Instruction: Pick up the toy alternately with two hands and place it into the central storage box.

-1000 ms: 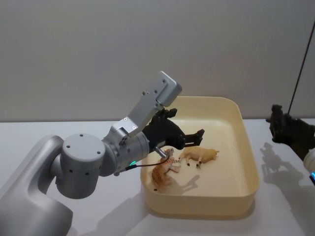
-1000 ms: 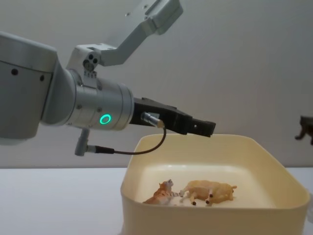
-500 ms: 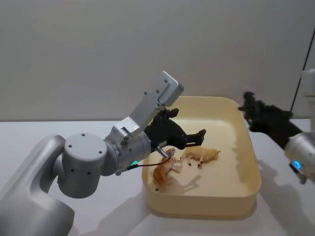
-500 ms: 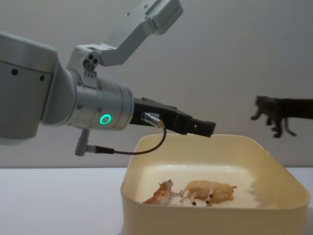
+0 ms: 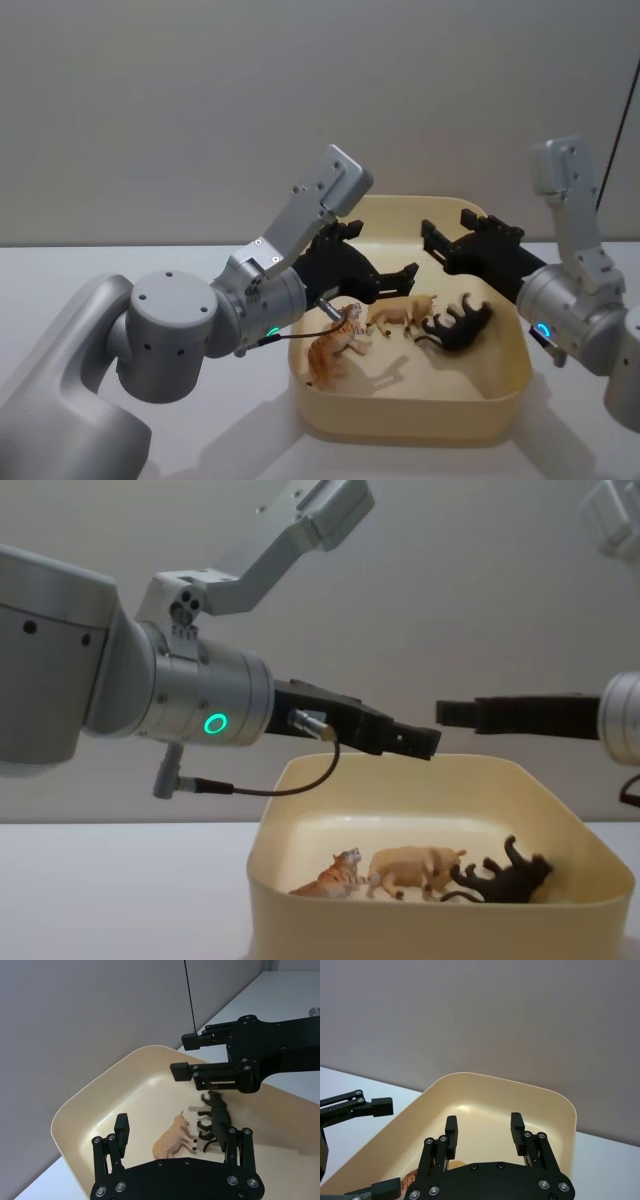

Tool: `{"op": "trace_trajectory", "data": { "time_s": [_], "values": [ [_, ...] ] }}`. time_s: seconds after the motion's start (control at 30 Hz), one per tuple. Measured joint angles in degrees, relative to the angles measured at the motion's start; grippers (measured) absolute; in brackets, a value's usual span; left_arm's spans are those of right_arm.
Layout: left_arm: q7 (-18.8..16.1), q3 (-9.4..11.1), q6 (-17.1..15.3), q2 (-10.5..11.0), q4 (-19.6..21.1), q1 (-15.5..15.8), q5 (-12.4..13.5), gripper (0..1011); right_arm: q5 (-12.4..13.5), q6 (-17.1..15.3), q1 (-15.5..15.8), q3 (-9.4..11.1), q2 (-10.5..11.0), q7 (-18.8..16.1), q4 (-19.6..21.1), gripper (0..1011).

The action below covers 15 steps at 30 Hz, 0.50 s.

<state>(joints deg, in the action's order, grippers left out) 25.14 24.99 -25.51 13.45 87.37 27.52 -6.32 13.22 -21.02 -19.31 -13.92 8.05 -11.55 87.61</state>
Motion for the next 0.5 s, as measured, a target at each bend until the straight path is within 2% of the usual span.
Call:
{"op": "trace_trajectory", "data": {
  "time_s": [0.2, 0.23, 0.5],
  "values": [
    [0.00, 0.00, 0.00, 0.00, 0.00, 0.00, 0.00, 1001, -0.72, -0.32, -0.80, -0.63, -0.70, -0.87, -0.97, 791],
    [0.00, 0.00, 0.00, 0.00, 0.00, 0.00, 0.00, 1001, -0.80, -0.34, -0.88, -0.68, -0.78, -0.94, -1.06, 791],
    [0.00, 0.00, 0.00, 0.00, 0.00, 0.00, 0.00, 1001, -1.22, -0.44, -1.33, -1.00, -1.13, -1.39, -1.63, 1001]
  ]
}}
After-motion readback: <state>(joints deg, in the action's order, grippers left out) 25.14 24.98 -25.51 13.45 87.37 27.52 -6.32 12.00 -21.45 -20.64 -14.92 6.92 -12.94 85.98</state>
